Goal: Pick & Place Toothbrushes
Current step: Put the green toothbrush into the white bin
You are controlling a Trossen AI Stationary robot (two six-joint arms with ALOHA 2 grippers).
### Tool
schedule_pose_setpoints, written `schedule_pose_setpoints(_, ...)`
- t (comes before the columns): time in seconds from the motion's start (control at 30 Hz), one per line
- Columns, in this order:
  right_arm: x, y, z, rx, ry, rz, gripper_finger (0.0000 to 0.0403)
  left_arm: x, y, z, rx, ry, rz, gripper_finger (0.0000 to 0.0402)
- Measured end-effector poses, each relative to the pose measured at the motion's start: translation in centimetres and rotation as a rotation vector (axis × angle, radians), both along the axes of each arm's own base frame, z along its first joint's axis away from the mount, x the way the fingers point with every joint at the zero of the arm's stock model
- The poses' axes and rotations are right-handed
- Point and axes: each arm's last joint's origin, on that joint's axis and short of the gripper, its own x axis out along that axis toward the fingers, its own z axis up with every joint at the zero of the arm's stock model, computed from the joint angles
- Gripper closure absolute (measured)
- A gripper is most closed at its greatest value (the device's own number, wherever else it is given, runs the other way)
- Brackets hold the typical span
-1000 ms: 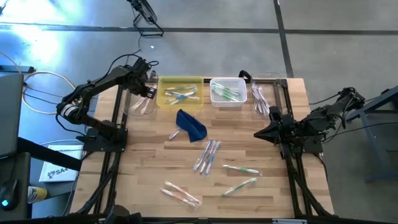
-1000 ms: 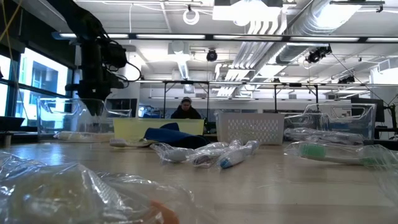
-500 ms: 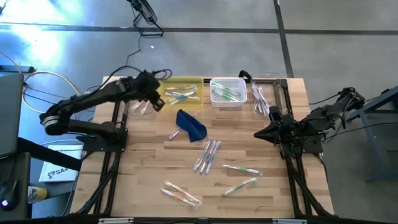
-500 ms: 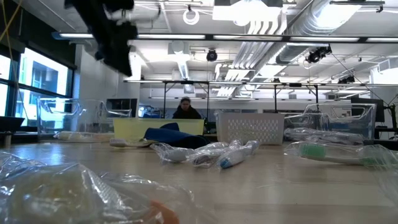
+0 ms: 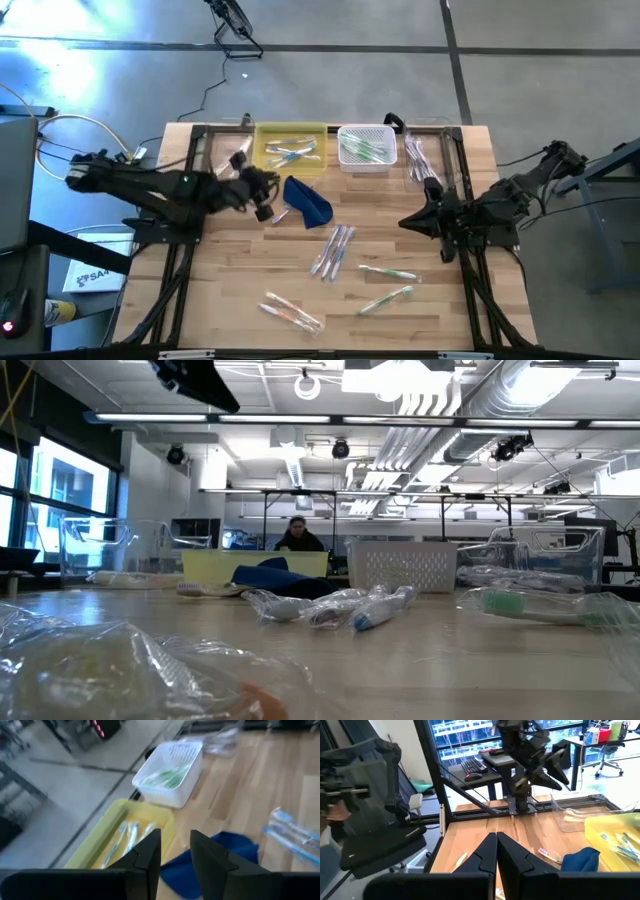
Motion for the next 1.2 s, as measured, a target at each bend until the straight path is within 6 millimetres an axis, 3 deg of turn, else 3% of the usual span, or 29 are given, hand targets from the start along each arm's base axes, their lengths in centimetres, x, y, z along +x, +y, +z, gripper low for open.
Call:
schedule_pose_setpoints(0.4, 2.9, 1.8, -1.9, -0.021, 0.087, -0.001, 0.0399, 2.4, -7.5, -1.8, 0.049, -0.068, -0.175, 0.0302)
schedule_pose_setpoints(0.6, 4.1, 2.6, -3.2, 0.005, 0.155, 0.002, 0.0399, 2.5, -10.6, -2.5, 0.033, -0.085, -0.283, 0.0302)
schedule_pose_setpoints(0.93, 5.5, 3.5, -5.1, 0.071, 0.255, -0.025, 0.0399, 2.1, -11.8, -2.8, 0.023, -0.056, -0.39, 0.0302)
schedule_pose_setpoints(1.2, 5.6, 3.0, -7.7, 0.309, 0.493, -0.199, 0.0399, 2.1, -12.0, -2.8, 0.008, -0.044, -0.431, 0.0302)
